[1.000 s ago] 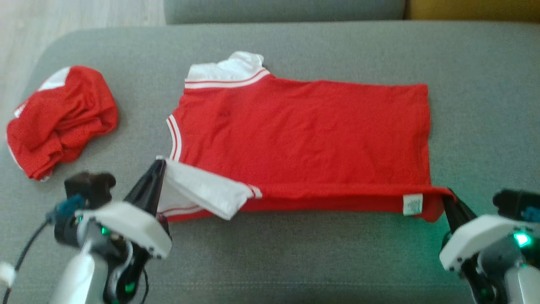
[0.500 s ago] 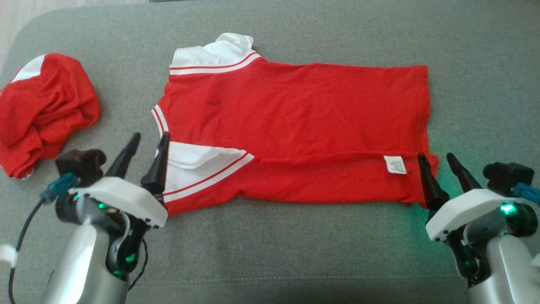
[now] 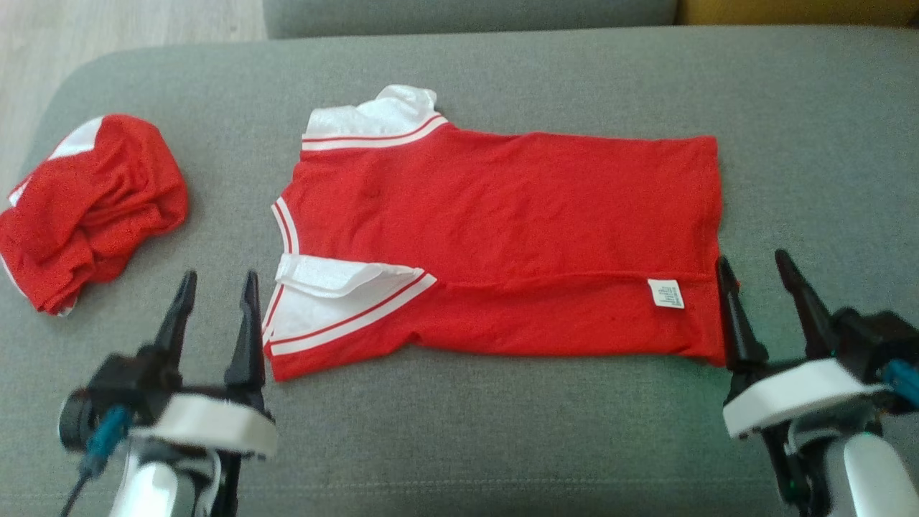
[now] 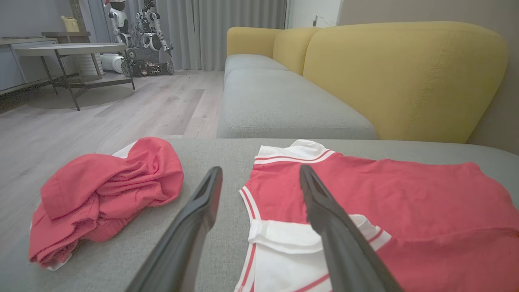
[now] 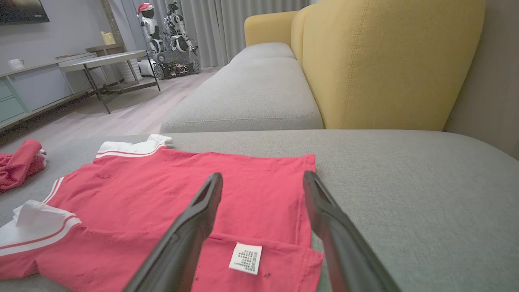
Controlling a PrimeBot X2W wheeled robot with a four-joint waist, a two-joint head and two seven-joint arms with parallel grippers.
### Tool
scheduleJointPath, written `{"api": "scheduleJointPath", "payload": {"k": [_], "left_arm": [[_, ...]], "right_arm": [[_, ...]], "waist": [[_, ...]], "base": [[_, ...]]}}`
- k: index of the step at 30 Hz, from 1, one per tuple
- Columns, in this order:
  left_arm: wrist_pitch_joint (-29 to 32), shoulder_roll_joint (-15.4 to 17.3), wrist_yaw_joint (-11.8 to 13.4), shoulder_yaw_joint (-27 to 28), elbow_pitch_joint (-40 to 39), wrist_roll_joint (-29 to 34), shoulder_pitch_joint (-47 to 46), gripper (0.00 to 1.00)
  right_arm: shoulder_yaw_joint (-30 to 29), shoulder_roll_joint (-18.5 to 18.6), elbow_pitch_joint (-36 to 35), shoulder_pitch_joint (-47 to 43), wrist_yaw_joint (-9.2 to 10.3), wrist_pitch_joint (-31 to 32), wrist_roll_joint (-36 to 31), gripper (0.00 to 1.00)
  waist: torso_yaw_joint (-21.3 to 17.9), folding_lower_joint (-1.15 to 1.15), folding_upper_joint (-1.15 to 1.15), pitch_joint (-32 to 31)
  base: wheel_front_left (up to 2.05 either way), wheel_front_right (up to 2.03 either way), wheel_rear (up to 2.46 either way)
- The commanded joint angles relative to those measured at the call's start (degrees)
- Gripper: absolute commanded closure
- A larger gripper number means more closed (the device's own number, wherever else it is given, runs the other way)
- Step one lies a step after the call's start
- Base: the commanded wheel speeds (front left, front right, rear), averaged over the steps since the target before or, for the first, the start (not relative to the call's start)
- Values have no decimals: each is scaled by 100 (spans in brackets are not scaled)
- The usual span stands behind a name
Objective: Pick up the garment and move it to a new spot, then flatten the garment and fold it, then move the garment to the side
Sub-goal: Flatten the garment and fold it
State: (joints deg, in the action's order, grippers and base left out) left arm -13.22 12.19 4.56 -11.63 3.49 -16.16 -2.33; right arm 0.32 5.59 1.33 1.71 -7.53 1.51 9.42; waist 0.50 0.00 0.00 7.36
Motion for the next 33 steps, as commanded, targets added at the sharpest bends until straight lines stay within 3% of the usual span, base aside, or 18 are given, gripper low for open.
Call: {"api": "scheduleJointPath", "payload": {"k": [1,9,33], "left_arm": [[-63,121,43,218,-246,54,-17,0],[32,140,113,170,-361,-2,495,0],[407,250,133,190,-445,-263,357,0]], "right_arm": [[153,-4,-280,8,4,-49,-43,0],[156,-114,-681,-456,4,93,-53,0],[122,-194,-718,-470,4,190,0,0]], "waist": [[-8,0,0,-96],[-28,0,0,-324],[-19,0,0,-283]], "base": [[0,0,0],[0,0,0],[0,0,0]]}}
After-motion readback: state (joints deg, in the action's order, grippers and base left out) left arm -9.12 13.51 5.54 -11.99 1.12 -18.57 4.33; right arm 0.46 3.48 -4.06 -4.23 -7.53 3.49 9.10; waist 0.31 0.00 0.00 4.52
